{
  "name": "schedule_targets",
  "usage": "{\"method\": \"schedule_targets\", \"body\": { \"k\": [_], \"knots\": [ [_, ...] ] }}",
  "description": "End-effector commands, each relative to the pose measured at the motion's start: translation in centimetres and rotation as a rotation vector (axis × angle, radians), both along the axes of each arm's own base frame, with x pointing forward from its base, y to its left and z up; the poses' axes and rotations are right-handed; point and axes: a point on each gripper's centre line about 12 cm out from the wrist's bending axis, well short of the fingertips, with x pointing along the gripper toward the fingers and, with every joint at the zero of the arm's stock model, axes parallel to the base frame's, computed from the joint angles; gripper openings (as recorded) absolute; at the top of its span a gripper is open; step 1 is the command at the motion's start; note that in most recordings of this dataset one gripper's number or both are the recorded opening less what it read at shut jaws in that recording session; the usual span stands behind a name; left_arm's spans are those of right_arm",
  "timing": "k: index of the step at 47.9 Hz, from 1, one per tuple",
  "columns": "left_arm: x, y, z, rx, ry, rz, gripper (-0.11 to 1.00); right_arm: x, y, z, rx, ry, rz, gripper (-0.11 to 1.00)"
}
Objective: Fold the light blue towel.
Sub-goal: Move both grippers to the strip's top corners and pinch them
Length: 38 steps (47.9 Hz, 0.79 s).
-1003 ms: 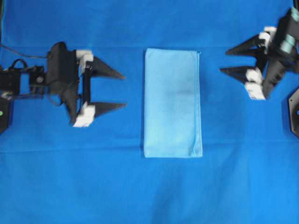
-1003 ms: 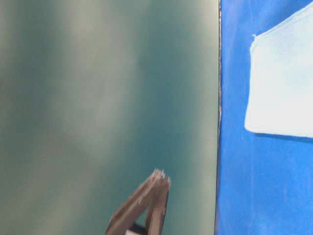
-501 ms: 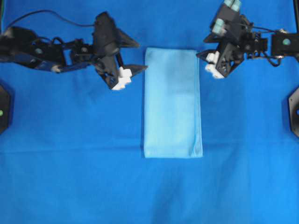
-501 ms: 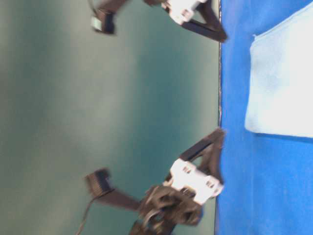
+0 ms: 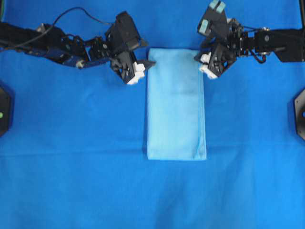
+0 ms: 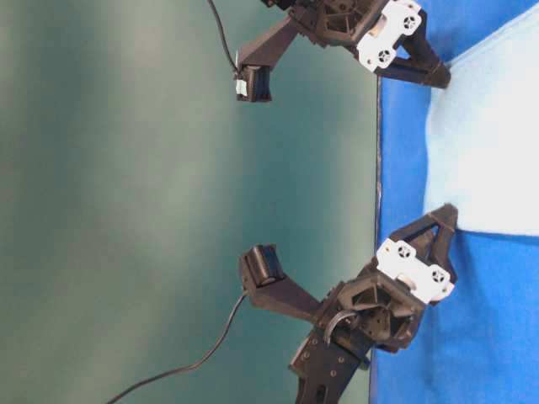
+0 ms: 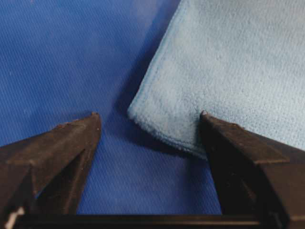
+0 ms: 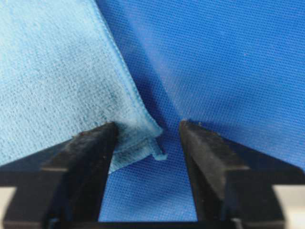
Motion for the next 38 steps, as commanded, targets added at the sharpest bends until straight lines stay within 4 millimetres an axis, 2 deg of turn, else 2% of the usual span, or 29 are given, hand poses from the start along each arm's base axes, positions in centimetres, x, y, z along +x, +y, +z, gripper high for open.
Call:
{"method": "schedule_targets", "body": {
  "k": [1, 4, 10, 14, 28, 38],
  "knots": [
    [0.3, 0.3, 0.5, 0.006, -0.016, 0.005, 0.73, 0.1, -0.2, 0.3, -0.008, -0.009, 0.003, 0.55],
    [0.3, 0.3, 0.4, 0.005, -0.010, 0.003, 0.58, -0.1, -0.1, 0.1, -0.008, -0.002, 0.006, 0.42],
    [0.1, 0.3, 0.2, 0.009, 0.014, -0.005, 0.22, -0.3, 0.1, 0.0, -0.005, 0.001, 0.011, 0.07],
    [0.1, 0.2, 0.0, 0.015, 0.031, -0.012, 0.04, -0.2, 0.1, 0.1, -0.004, -0.012, 0.015, 0.05],
    [0.4, 0.4, 0.7, 0.031, 0.016, -0.018, 0.03, 0.1, 0.0, 0.5, -0.008, -0.031, 0.014, 0.05],
    [0.6, 1.1, 3.0, 0.088, -0.017, -0.026, 0.03, -0.1, -0.5, 2.2, -0.045, -0.019, -0.012, 0.05]
  ]
}}
